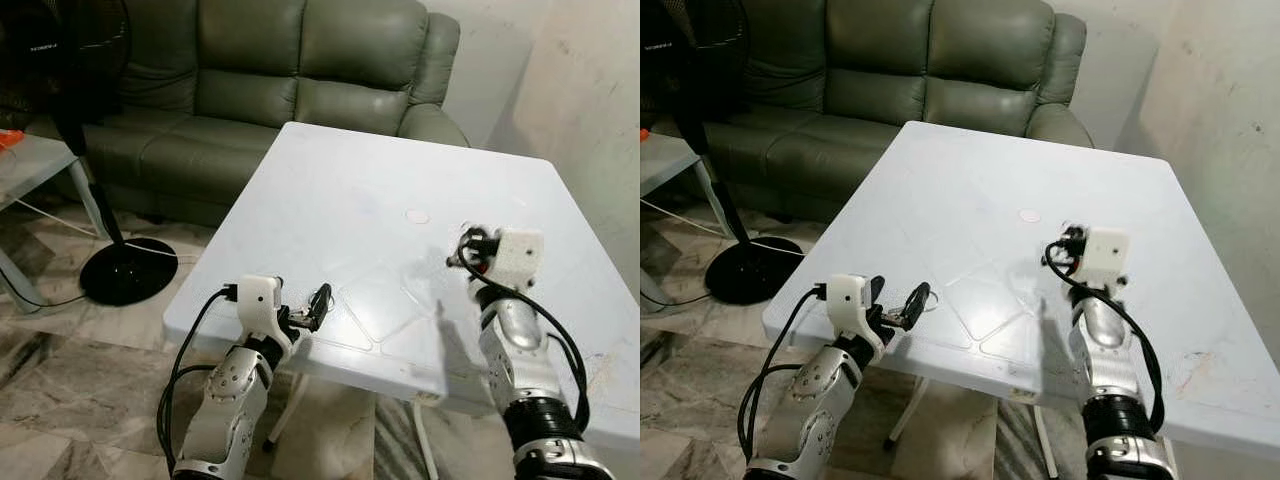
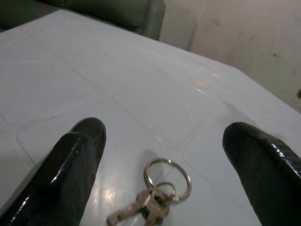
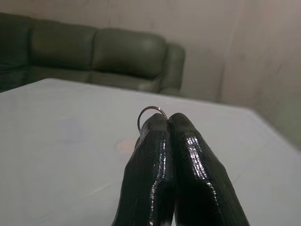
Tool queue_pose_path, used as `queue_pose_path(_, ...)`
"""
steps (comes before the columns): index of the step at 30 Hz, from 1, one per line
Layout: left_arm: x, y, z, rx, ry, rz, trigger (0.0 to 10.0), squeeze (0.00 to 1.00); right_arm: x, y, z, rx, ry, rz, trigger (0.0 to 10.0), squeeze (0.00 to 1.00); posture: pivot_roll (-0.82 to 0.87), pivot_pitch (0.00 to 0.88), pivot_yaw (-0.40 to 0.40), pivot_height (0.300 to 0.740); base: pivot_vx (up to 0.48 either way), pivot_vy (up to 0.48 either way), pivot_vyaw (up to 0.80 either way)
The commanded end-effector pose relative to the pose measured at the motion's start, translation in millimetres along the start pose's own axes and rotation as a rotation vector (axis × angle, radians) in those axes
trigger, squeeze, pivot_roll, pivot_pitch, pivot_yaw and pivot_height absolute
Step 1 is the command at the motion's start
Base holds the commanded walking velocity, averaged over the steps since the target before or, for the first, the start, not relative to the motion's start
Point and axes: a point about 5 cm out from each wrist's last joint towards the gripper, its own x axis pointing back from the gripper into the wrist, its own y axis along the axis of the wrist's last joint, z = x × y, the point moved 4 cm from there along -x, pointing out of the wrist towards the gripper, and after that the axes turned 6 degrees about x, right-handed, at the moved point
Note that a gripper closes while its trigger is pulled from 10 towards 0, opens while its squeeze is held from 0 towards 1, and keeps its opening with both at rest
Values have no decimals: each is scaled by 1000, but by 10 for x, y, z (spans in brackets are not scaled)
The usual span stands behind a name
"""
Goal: Hang keys on a hook
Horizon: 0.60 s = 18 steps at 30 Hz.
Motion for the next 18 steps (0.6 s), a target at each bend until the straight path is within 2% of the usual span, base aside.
queue_pose_path(1,-52,66,-7,19,11,-29,10000,0,-24,100,-30,22,-12,-38,2627,0,30,37,-91,740,0,0,0)
queue_pose_path(2,-66,116,32,10,19,-41,10000,0,-21,109,-29,35,-9,-40,3804,0,29,39,-90,740,0,0,0)
queue_pose_path(3,-66,116,32,10,19,-41,10000,0,-21,109,-29,35,-9,-40,3804,0,29,39,-90,740,0,0,0)
queue_pose_path(4,-81,173,91,-1,33,-54,10000,0,-14,94,13,21,20,-25,10000,0,26,38,-87,740,0,0,0)
queue_pose_path(5,-96,255,173,-17,57,-72,10000,0,11,114,22,-12,25,-33,10000,0,26,38,-87,740,0,0,0)
queue_pose_path(6,-96,255,173,-17,57,-72,10000,0,11,114,22,-12,25,-33,10000,0,26,38,-87,740,0,0,0)
queue_pose_path(7,-106,400,268,-61,72,-103,10000,0,73,185,79,-37,66,-69,10000,0,24,39,-85,740,0,0,0)
queue_pose_path(10,-98,469,310,-77,73,-117,10000,0,127,221,94,-23,71,-90,10000,0,21,37,-79,740,0,0,0)
queue_pose_path(11,-82,509,346,-77,78,-127,10000,0,204,213,127,-39,83,-88,10000,0,21,37,-79,740,0,0,0)
queue_pose_path(14,-32,539,356,-91,74,-134,10000,0,372,201,191,-70,99,-85,10000,0,17,37,-73,740,0,0,0)
queue_pose_path(15,2,537,344,-87,71,-137,10000,0,463,202,217,-89,105,-83,10000,0,12,34,-67,740,0,0,0)
queue_pose_path(17,43,526,292,-87,53,-140,10000,0,554,219,237,-73,105,-87,10000,0,4,31,-59,740,0,0,0)
queue_pose_path(18,52,527,273,-87,49,-142,10000,0,586,235,241,-95,102,-91,10000,0,4,31,-59,740,0,0,0)
